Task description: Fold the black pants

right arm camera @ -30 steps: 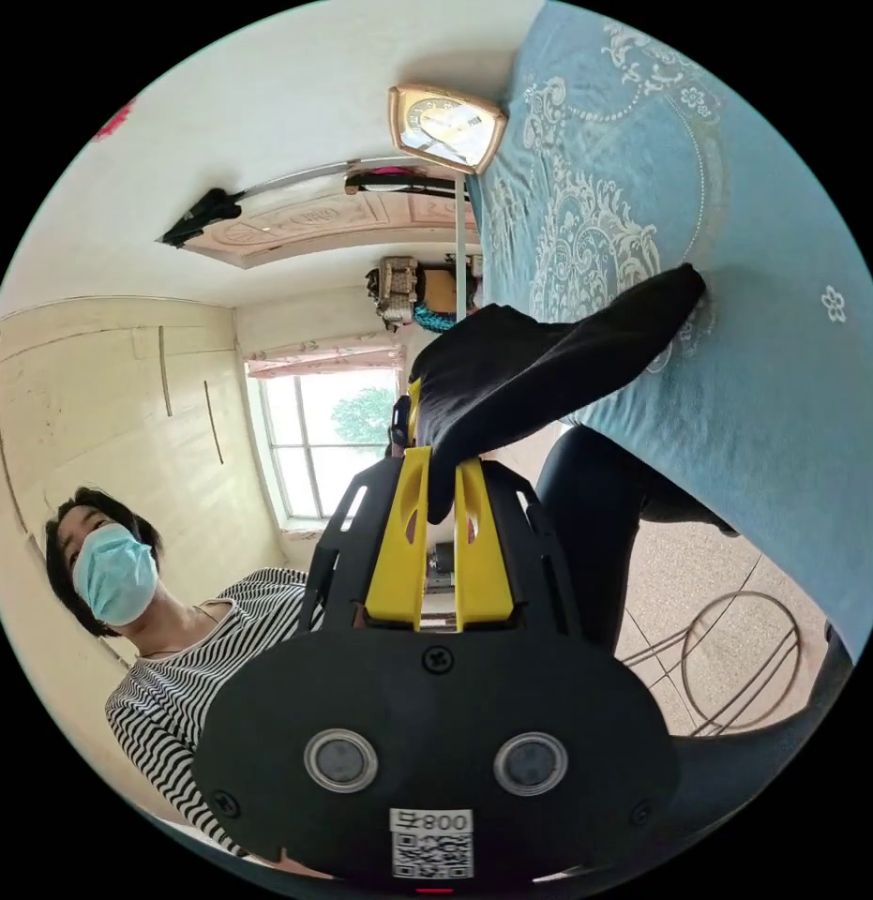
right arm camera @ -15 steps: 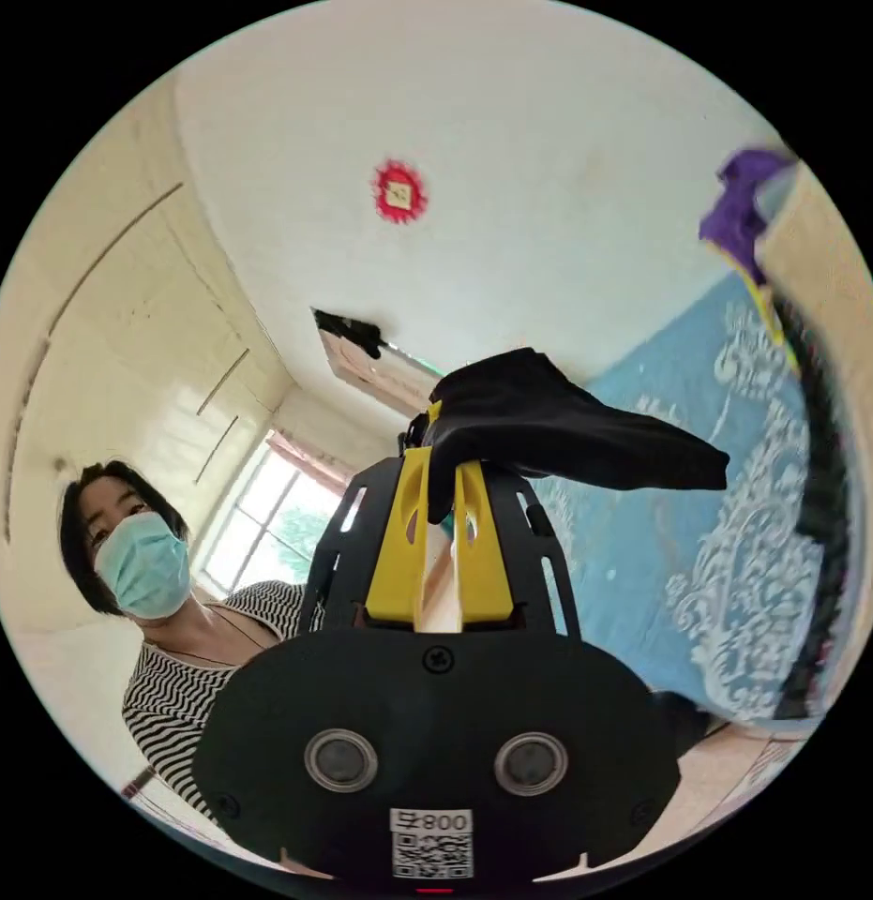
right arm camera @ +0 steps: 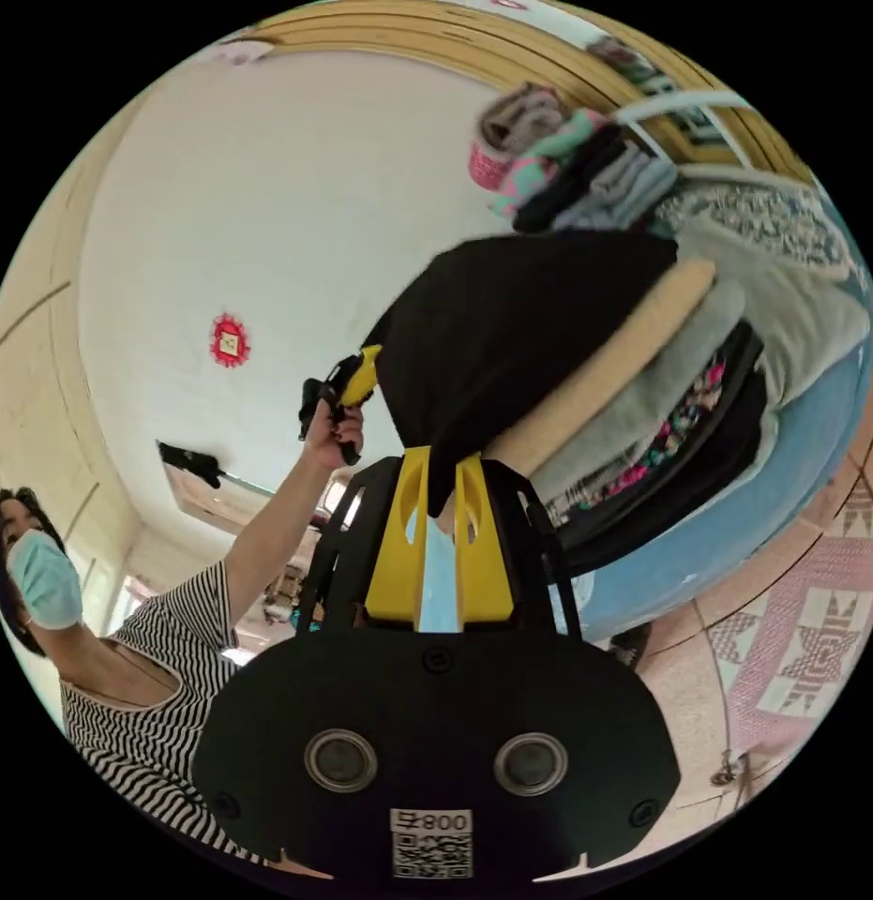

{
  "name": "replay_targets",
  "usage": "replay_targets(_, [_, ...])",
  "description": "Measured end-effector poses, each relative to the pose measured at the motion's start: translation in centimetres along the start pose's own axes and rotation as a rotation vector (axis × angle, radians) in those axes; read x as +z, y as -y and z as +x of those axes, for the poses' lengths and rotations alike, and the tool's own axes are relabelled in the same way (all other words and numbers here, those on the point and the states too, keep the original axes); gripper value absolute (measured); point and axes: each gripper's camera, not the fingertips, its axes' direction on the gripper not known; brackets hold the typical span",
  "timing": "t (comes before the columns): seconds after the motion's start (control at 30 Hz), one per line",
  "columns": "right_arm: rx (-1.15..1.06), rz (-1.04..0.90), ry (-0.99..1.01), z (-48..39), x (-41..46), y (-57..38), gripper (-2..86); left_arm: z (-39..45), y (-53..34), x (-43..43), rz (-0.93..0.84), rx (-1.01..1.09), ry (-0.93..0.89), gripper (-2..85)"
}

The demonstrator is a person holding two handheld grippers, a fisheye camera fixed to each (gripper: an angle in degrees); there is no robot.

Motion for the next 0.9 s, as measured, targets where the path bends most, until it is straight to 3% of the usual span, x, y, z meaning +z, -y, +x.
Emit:
replay_targets(0.1, [0.022,0.014,0.128,4.4,0.5,-1.9,3.4,-1.2,3.4,0.3,0.063,-0.036,-0.172,7.1])
replay_targets(0.47, [-0.047,0.014,0.104,10.6,-2.2,-3.8,2.9,5.7,15.3,1.3,-0.009,0.100,-0.083,7.8])
replay_targets(0.57, [-0.024,0.016,0.174,13.3,-2.7,-3.9,2.5,6.6,16.6,0.6,0.024,0.069,-0.127,8.3])
replay_targets(0.63, [-0.034,0.011,0.158,14.2,-3.1,-4.2,2.0,8.4,17.1,-0.8,0.063,0.090,-0.063,8.3])
replay_targets(0.77, [-0.018,0.006,0.105,17.1,-5.0,-5.5,0.6,11.9,17.4,-3.8,0.182,0.117,0.016,7.2])
replay_targets(0.9, [-0.016,0.123,-0.007,19.3,-8.9,-5.4,0.1,17.8,18.5,-5.0,0.273,0.214,0.055,3.3])
